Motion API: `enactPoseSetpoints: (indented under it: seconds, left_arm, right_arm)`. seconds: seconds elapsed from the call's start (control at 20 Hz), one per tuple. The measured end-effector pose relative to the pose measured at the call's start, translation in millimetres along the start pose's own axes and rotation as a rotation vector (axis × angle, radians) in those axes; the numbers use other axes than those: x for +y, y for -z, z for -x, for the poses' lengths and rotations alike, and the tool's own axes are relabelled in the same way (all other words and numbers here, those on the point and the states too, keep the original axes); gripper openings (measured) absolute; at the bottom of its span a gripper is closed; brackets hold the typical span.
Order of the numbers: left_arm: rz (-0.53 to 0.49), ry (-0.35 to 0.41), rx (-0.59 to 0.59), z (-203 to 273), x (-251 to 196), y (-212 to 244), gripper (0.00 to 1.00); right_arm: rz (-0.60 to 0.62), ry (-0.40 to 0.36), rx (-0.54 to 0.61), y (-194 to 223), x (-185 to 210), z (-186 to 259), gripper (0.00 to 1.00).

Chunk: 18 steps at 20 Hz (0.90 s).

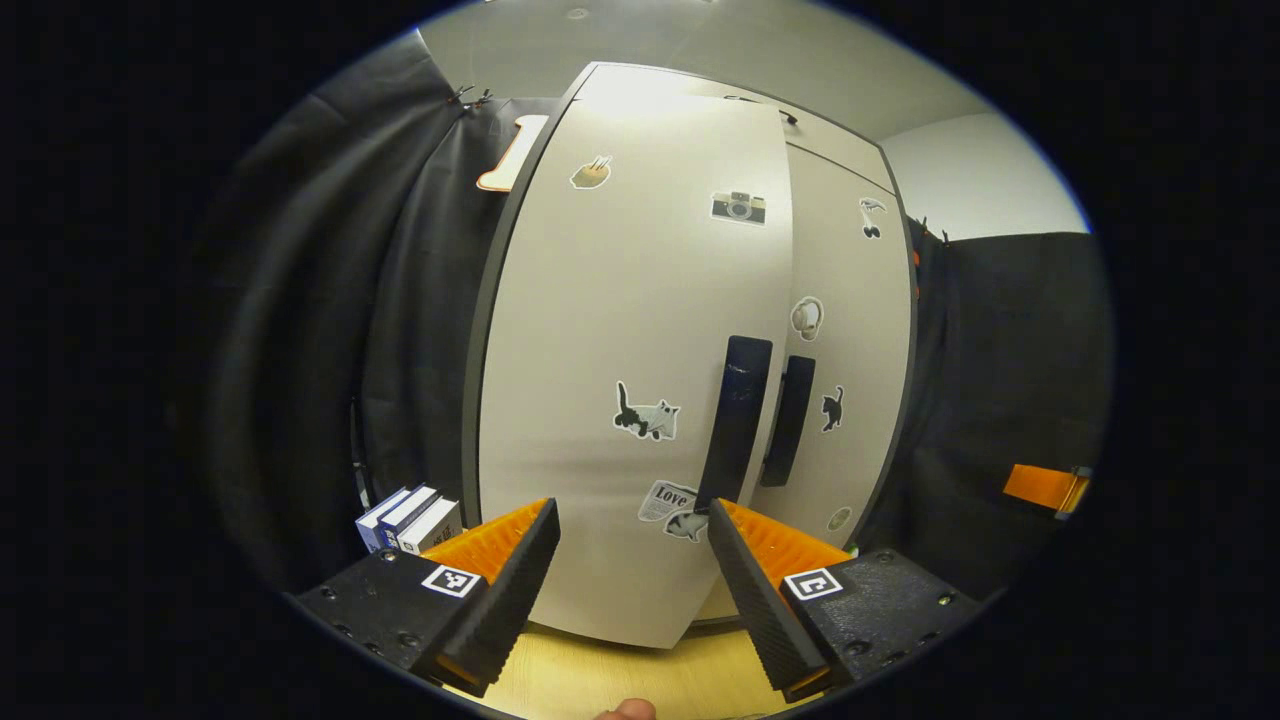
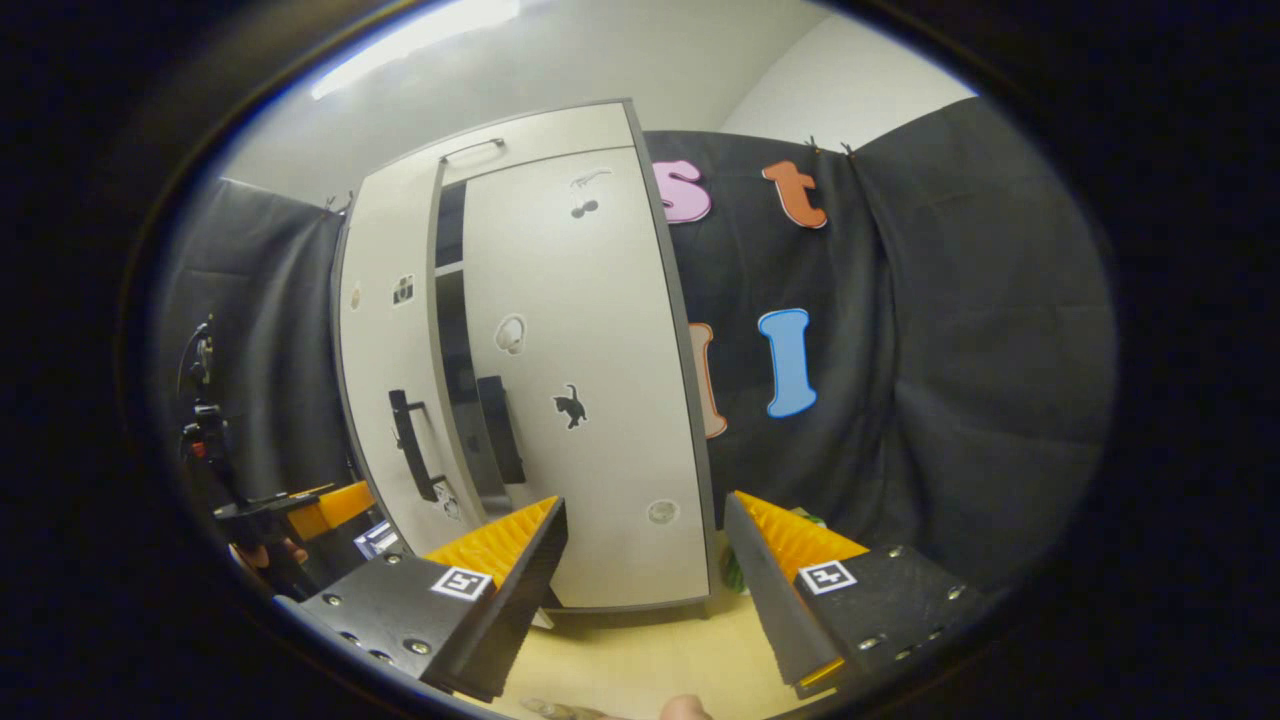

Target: Grasp the bottle in the cabinet with the left hand and place it on the coaster, then close the right door with the right hand and the left door with the left hand.

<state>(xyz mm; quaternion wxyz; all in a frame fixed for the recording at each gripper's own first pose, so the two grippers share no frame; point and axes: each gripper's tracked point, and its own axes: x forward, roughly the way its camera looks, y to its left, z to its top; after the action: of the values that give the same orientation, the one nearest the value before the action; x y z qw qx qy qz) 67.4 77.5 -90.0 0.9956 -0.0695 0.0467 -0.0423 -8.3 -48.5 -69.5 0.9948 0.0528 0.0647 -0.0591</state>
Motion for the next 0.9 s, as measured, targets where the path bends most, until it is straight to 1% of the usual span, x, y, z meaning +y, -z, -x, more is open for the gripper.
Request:
enactPoseSetpoints:
  seconds: [0.15,0.2,0.3,0.35,0.5,0.55,0.6,0.65,0.7,0.75,0.85,0.9]
  left_arm:
    - [-0.002,0.006,-0.002,1.1,-1.8,-3.5,0.95]
    - [0.0,0.006,-0.005,3.2,-3.9,-7.5,0.95]
    - [0.008,0.002,-0.019,5.6,-12.6,-21.7,0.95]
    - [0.011,0.002,-0.031,7.0,-16.5,-31.8,0.94]
    - [0.007,-0.015,-0.072,14.6,-21.1,-60.9,0.94]
    - [0.0,-0.028,-0.081,18.5,-22.8,-69.7,0.94]
    - [-0.007,-0.035,-0.092,21.9,-26.7,-77.6,0.94]
    - [-0.015,-0.039,-0.102,25.6,-31.8,-85.4,0.94]
    - [-0.021,-0.041,-0.111,28.7,-37.4,-91.4,0.94]
    - [-0.026,-0.04,-0.117,32.1,-43.2,-96.5,0.94]
    - [-0.04,-0.044,-0.132,39.3,-54.5,-107.6,0.94]
    - [-0.054,-0.054,-0.14,44.0,-58.1,-111.2,0.94]
  right_arm:
    - [0.005,0.0,-0.002,-2.0,0.2,1.7,0.96]
    - [0.008,0.001,-0.007,-4.4,-0.3,1.8,0.92]
    - [0.022,0.006,-0.021,-11.2,-1.7,-0.6,0.93]
    - [0.027,0.004,-0.032,-17.0,-0.8,-1.3,0.96]
    - [0.039,-0.008,-0.073,-35.4,2.5,1.9,0.96]
    - [0.041,-0.01,-0.089,-42.8,5.6,2.1,0.93]
    - [0.042,-0.013,-0.106,-50.8,8.8,2.0,0.96]
    - [0.042,-0.015,-0.122,-58.0,9.3,3.1,0.93]
    - [0.039,-0.02,-0.135,-65.1,11.3,4.3,0.93]
    - [0.034,-0.023,-0.147,-71.0,12.2,5.2,0.95]
    - [0.025,-0.022,-0.165,-81.7,12.0,7.5,0.95]
    - [0.026,-0.018,-0.177,-87.0,10.5,8.6,0.92]
